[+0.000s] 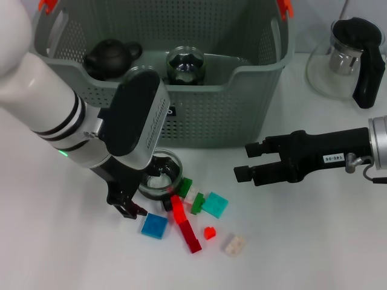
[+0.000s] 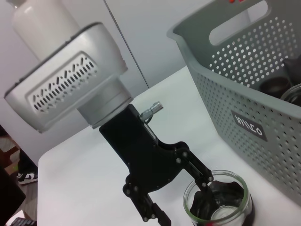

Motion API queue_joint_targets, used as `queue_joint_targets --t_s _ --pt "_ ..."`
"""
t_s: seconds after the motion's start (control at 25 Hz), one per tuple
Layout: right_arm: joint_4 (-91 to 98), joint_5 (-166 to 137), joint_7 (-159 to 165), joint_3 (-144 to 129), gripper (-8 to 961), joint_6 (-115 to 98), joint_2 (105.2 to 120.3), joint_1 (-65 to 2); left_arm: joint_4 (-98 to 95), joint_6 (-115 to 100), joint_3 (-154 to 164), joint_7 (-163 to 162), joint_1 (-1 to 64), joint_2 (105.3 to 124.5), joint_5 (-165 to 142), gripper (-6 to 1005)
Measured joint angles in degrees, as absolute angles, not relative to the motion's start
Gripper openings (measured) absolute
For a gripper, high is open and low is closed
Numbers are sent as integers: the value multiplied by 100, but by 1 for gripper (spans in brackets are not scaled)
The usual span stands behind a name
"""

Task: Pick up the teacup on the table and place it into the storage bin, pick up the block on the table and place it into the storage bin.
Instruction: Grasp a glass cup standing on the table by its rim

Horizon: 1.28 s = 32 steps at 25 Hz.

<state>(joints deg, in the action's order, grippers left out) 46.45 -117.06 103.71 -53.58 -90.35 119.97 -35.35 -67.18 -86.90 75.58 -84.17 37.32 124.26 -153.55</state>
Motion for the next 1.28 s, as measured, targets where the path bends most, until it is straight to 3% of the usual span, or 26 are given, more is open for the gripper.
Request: queue_joint_targets --t_s 0.72,0.92,1.28 --pt "4605 -11707 10333 -5343 822 -8969 12005 -3500 -6594 -8583 7659 -8512 3755 12436 -15693 755" --pt "4605 -11704 10325 -5341 822 -8966 12006 -3498 -6598 -8645 7615 -8534 3762 12433 -15673 641" --pt "4606 -11698 10304 -5266 823 -8964 12006 -3482 -6618 -8640 7614 -8658 3773 12427 -15689 253"
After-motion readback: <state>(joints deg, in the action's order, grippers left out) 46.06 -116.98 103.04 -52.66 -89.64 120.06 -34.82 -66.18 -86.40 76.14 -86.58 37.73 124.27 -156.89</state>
